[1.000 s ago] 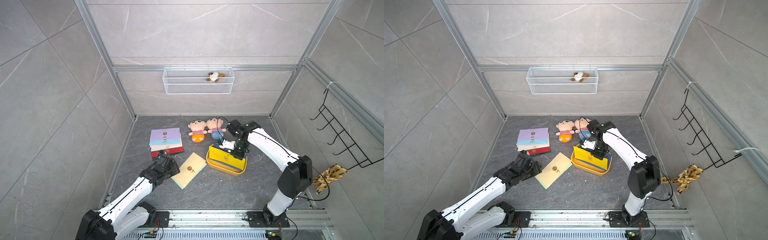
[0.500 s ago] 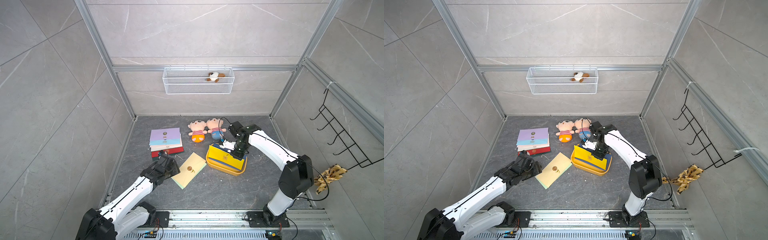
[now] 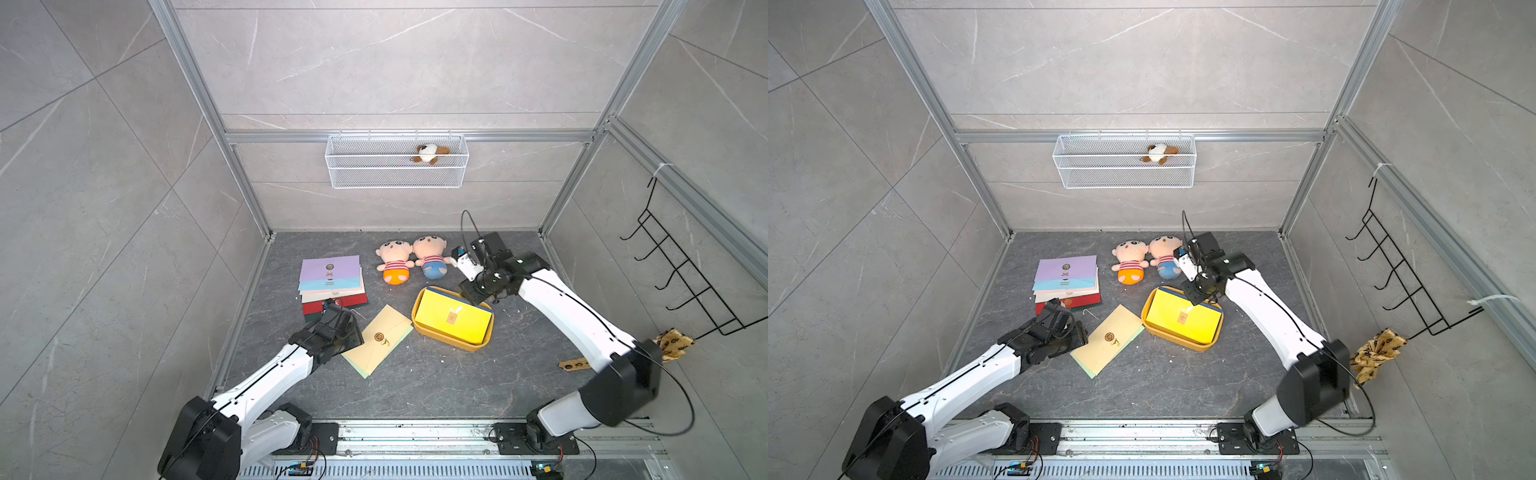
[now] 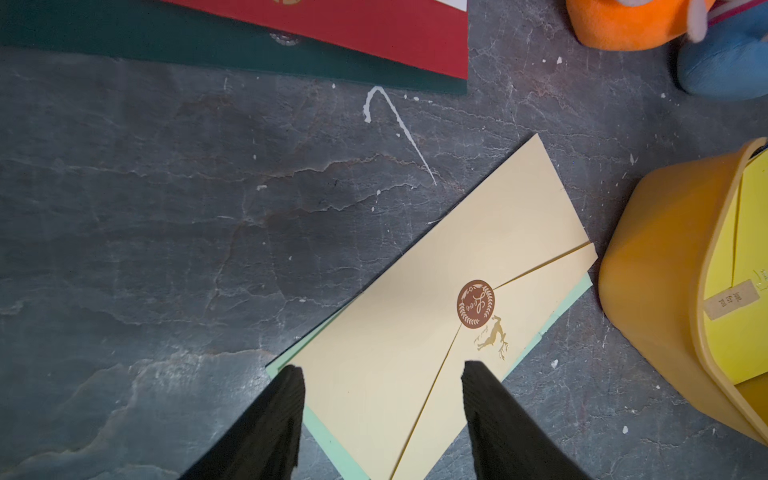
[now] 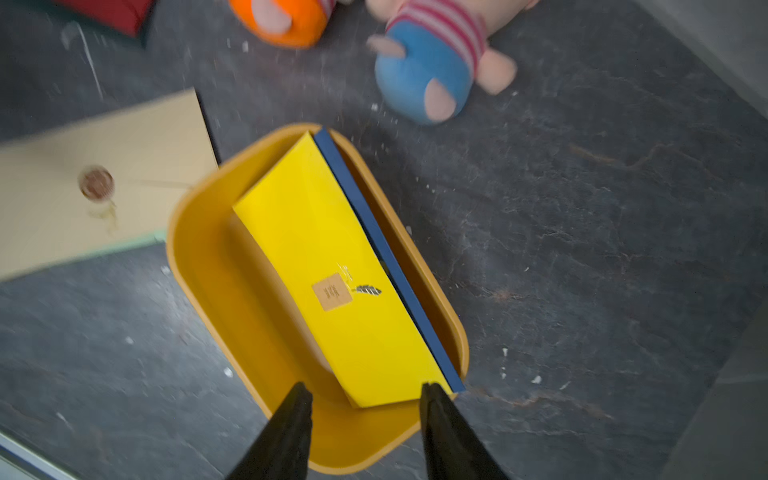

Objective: Put the sealed envelopes into the storage box
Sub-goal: Pick up the envelope from the center of the board.

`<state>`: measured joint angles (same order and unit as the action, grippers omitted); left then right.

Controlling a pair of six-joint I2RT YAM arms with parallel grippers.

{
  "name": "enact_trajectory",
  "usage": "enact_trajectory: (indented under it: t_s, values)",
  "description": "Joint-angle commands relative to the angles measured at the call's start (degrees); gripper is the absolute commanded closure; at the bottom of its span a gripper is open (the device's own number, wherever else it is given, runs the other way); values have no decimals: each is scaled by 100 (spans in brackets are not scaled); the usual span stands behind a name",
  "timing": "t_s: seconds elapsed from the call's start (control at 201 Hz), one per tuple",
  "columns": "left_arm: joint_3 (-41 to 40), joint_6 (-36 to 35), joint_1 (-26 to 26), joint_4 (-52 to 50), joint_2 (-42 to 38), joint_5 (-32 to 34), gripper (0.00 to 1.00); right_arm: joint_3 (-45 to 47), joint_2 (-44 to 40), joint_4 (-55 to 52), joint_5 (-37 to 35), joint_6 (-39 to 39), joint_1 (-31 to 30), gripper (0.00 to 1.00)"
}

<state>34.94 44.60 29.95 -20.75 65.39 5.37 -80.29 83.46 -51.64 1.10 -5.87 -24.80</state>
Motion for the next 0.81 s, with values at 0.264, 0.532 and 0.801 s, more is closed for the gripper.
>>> enact_trajectory:
  t_s: [0.264,0.532,0.801]
  values:
    - [1044,-622,-309,993,1945,-559,46,1718,-14,2266,-3,5759,-2571,59]
    - [731,-617,-343,1107,2268,-636,51,1526,1552,3783,173,7001,-3347,59]
    - [230,-421,-348,1213,2163,-568,53,847,2571,3571,-212,7555,-3394,58]
